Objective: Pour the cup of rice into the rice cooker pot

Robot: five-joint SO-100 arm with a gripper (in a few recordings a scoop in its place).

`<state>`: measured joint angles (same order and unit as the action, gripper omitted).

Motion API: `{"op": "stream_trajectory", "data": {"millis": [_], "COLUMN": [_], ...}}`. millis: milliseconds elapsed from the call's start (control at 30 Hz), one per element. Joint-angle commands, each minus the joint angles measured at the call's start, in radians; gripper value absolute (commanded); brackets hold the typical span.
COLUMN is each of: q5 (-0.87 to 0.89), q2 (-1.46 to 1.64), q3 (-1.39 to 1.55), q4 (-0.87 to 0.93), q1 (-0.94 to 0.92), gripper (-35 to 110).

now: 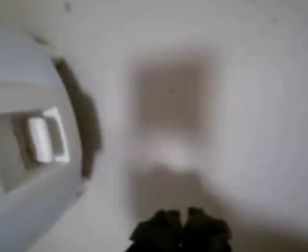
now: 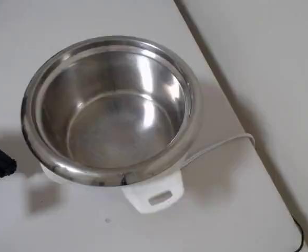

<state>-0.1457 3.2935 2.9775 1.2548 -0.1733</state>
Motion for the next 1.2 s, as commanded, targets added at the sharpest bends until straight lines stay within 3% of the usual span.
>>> {"op": "stream_trajectory", "data": {"millis": [0,500,533,700,867,1000,1167], "q5": [0.003,-0.054,-0.091,-0.626,-0.68,-0.727,-0.827], "q2": [-0.006,-0.006,-0.006,-0.005,-0.002,-0.014,-0.028], "q3": [0.0,0.0,0.002,-0.046,-0.304,-0.5,-0.506], "q4": [0.003,-0.003,0.002,0.069,0.107,0.147,0.028], "q1": [-0.012,0.075,0.117,0.336,0.479,0.583,0.609], "gripper": [0,1,1,4,5,17,32]}}
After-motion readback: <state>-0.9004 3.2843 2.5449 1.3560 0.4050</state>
